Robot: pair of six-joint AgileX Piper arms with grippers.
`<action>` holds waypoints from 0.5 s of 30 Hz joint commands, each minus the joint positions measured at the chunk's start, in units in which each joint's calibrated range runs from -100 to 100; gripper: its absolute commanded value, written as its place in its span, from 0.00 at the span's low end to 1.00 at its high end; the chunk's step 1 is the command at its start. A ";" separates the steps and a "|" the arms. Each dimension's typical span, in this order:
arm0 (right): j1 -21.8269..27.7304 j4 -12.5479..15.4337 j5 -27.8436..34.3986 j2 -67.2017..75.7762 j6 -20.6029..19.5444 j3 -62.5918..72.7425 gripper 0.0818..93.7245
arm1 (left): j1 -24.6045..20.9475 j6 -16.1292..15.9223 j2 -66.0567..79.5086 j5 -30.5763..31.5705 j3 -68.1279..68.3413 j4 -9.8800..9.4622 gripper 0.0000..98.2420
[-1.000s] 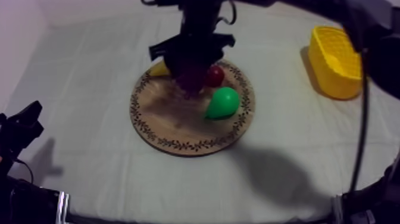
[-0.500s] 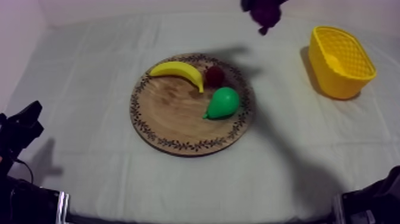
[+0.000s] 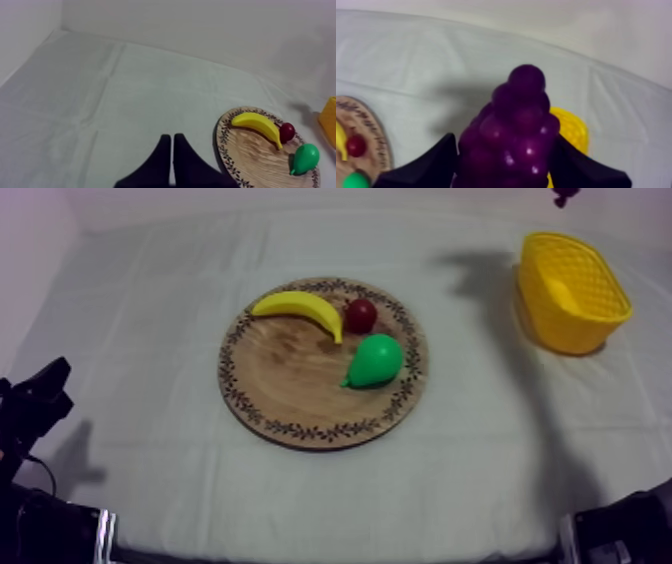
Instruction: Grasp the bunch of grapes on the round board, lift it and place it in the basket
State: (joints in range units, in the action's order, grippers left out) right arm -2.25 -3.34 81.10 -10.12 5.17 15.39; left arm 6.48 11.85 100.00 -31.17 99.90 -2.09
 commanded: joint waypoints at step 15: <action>9.18 1.81 1.13 -7.11 7.77 -7.37 0.41 | 0.00 -0.01 0.00 0.05 -0.02 -0.04 0.00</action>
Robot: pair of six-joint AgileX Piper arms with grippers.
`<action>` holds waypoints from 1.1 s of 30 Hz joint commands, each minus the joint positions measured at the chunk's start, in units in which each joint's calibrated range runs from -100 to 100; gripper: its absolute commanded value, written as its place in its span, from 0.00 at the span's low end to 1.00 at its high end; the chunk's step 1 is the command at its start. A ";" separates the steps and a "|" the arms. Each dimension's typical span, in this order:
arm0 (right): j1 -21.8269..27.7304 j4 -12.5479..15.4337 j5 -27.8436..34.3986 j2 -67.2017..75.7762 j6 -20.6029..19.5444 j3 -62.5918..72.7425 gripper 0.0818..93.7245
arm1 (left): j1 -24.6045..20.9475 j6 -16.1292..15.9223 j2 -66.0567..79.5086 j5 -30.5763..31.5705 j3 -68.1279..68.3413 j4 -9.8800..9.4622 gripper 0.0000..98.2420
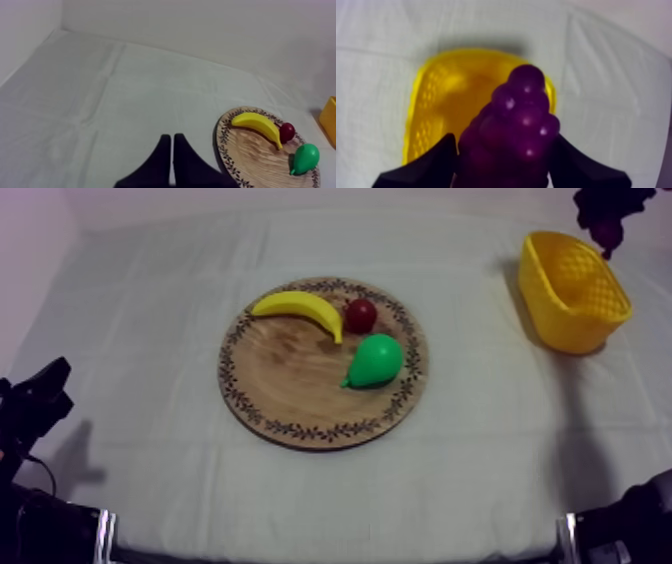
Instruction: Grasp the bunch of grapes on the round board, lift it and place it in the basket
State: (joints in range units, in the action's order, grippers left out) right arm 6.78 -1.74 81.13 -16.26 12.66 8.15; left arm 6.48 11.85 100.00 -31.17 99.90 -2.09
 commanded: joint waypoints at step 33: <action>0.34 1.68 -25.57 14.20 -3.12 -19.49 0.76 | 0.00 -0.01 0.00 0.05 -0.02 -0.04 0.00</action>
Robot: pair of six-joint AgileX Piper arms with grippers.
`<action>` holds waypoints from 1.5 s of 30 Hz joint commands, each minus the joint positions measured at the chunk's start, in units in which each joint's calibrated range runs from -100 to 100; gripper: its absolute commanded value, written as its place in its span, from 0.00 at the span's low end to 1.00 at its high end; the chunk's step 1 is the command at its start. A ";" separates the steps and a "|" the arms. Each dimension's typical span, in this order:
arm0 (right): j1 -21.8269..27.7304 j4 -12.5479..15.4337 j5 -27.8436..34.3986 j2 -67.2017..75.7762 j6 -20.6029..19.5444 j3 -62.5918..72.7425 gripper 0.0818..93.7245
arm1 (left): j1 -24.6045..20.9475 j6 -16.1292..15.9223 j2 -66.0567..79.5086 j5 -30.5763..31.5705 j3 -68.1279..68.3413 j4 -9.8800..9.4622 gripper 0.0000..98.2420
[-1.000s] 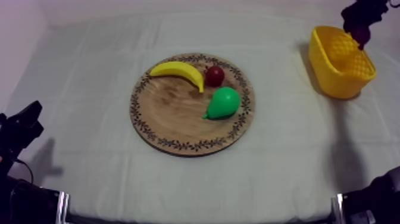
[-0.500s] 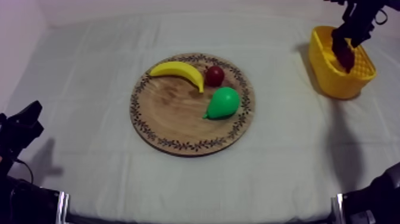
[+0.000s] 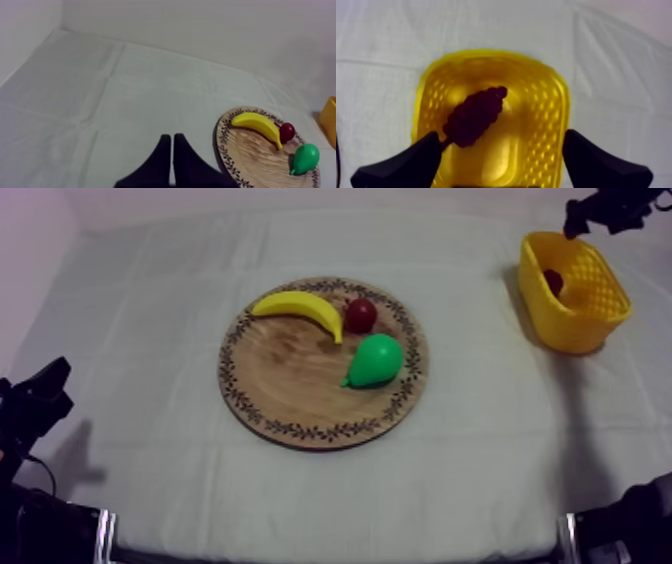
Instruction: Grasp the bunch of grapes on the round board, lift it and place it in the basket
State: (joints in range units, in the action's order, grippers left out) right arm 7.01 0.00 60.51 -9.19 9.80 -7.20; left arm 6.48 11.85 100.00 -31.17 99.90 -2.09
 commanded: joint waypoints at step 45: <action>-3.92 1.48 -31.49 104.59 -9.60 -92.25 0.00 | 0.00 -0.01 0.00 0.05 -0.02 -0.04 0.00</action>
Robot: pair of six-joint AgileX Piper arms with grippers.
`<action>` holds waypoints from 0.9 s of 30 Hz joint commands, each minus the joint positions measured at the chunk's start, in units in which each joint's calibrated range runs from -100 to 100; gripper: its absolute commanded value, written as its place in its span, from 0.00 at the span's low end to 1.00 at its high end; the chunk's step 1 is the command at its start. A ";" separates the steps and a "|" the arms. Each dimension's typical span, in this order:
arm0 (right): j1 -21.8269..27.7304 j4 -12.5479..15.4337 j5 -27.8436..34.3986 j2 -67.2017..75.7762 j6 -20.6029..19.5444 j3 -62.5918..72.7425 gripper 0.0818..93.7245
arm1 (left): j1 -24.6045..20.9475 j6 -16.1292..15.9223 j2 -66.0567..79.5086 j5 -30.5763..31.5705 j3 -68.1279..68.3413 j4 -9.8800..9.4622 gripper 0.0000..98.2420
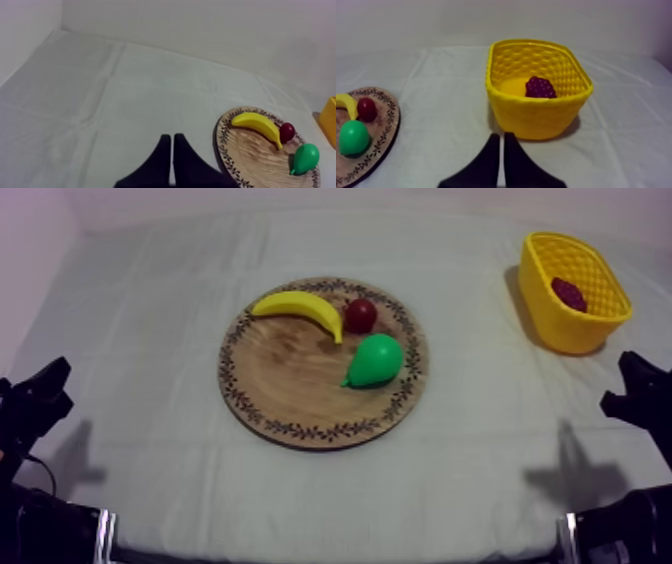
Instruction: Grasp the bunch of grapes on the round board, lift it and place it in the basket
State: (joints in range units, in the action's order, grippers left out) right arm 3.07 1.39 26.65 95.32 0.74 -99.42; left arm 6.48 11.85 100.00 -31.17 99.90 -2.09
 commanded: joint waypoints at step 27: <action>0.14 0.34 9.48 0.43 11.23 -0.14 0.00 | 0.00 -0.01 0.00 0.05 -0.02 -0.04 0.00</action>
State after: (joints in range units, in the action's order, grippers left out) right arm 3.20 1.65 36.06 95.74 10.95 -99.58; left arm 6.48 11.86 100.00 -31.17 99.90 -2.09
